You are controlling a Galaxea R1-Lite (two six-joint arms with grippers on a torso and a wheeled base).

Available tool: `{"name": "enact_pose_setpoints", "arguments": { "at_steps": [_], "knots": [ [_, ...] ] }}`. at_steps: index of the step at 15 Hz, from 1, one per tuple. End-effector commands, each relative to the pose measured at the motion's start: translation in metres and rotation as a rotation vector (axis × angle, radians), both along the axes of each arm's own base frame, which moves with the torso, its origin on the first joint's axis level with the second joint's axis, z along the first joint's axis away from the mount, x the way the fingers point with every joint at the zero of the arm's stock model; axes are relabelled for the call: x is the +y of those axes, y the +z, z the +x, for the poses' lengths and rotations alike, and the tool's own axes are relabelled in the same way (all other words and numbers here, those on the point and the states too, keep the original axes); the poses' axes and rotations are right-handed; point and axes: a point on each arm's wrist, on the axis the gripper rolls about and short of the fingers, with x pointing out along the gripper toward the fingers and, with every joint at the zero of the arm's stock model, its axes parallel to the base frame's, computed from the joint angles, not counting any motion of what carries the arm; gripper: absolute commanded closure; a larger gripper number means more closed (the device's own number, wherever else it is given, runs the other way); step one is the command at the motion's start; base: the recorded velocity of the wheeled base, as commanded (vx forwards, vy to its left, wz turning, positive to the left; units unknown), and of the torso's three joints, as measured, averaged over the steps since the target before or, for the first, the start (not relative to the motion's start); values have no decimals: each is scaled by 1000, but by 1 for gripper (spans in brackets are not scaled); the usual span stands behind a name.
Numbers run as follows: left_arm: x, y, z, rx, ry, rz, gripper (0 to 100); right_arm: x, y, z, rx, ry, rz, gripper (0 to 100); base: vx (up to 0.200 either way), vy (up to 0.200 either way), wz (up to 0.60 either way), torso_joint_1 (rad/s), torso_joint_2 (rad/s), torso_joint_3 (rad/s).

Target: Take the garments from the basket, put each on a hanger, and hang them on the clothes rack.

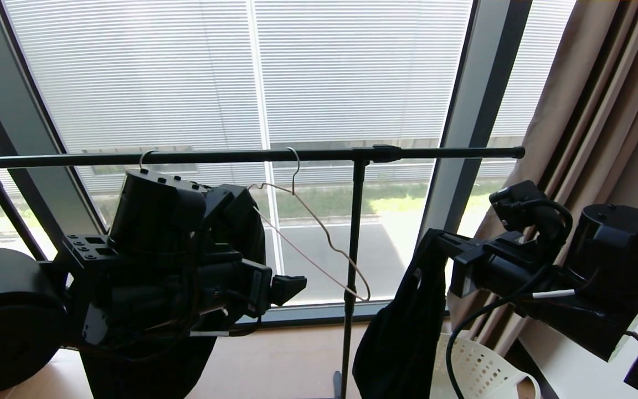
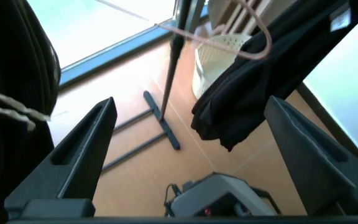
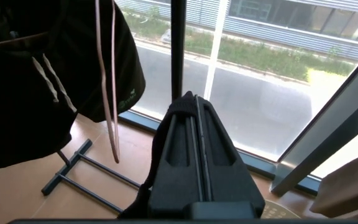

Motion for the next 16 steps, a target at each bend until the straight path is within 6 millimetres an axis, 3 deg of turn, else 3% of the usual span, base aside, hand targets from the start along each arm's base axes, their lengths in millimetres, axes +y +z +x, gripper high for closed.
{"name": "enact_pose_setpoints", "arguments": {
  "at_steps": [1, 10, 16],
  "knots": [
    [-10, -5, 7, 4, -6, 5, 0, -4, -1, 4, 2, -19, -1, 100, 0, 0, 0, 0, 0, 0],
    [-67, -16, 62, 32, 65, -74, 0, -2, -4, 6, 10, -17, -6, 100, 0, 0, 0, 0, 0, 0],
    [-86, -35, 89, 34, 115, -56, 0, -2, -4, 6, 10, -17, -6, 100, 0, 0, 0, 0, 0, 0]
  ]
}}
